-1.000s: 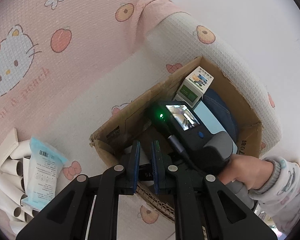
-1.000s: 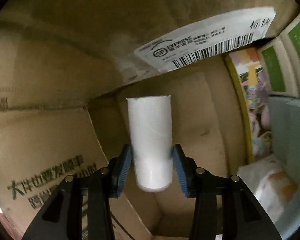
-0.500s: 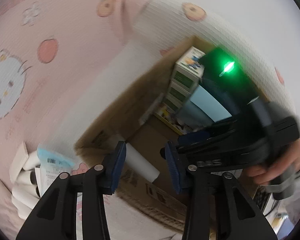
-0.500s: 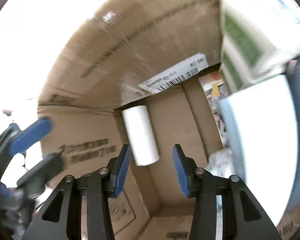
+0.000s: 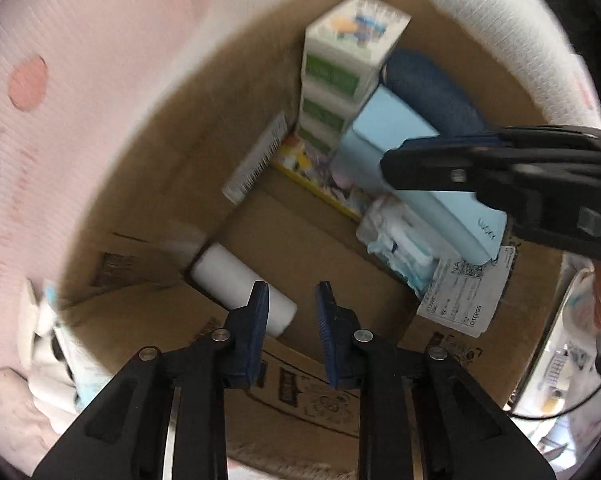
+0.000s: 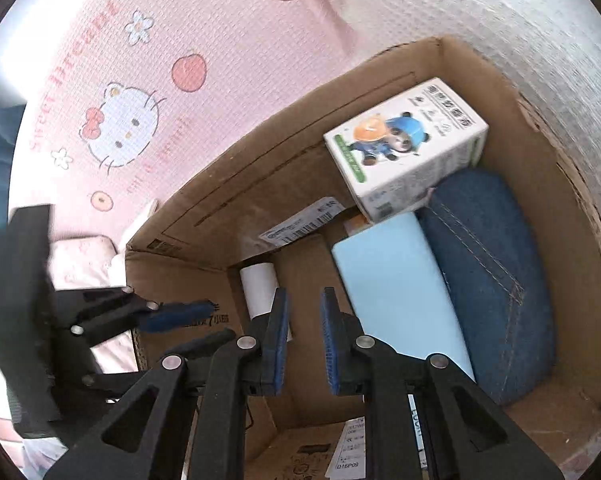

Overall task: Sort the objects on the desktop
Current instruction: 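Withdraw the right tool from the box back toward the tube pile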

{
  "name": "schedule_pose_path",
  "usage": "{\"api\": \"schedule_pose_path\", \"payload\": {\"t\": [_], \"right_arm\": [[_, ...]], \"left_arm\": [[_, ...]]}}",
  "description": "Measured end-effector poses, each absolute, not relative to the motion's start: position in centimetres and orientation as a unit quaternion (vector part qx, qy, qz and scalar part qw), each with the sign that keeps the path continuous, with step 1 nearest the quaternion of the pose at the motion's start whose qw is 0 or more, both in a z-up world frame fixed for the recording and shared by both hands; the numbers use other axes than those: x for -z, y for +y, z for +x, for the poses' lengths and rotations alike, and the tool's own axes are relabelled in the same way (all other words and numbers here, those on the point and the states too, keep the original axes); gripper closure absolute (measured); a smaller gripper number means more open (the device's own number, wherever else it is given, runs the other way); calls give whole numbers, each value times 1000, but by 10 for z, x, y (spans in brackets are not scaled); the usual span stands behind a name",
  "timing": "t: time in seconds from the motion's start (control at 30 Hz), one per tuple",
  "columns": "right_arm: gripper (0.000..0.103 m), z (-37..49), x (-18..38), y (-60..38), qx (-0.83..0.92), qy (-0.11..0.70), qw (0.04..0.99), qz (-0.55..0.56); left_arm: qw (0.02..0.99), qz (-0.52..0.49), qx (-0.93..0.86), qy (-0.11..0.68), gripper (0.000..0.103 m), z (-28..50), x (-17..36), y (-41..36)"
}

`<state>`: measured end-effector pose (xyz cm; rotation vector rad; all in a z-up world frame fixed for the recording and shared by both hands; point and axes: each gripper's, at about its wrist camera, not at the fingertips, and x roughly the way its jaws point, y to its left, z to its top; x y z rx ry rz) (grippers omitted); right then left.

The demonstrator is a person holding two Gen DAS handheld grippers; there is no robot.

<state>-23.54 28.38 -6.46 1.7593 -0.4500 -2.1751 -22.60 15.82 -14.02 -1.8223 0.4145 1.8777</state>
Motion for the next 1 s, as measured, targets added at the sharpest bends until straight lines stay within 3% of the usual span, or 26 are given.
{"api": "schedule_pose_path", "payload": {"t": [0.07, 0.1, 0.23, 0.53, 1.0], "right_arm": [[89, -231, 87, 294, 758, -154, 153, 615], [89, -238, 95, 287, 760, -151, 151, 614], [89, -224, 100, 278, 770, -125, 138, 611], [89, -197, 81, 245, 804, -88, 141, 571], [89, -158, 44, 165, 861, 5, 139, 488]], "left_arm": [[232, -676, -683, 150, 82, -229, 149, 160], [225, -676, -685, 152, 91, -229, 150, 160], [210, -662, -705, 144, 96, -230, 148, 153], [215, -568, -785, 118, 97, -212, 103, 119], [221, -429, -875, -31, 97, -170, 72, -3]]}}
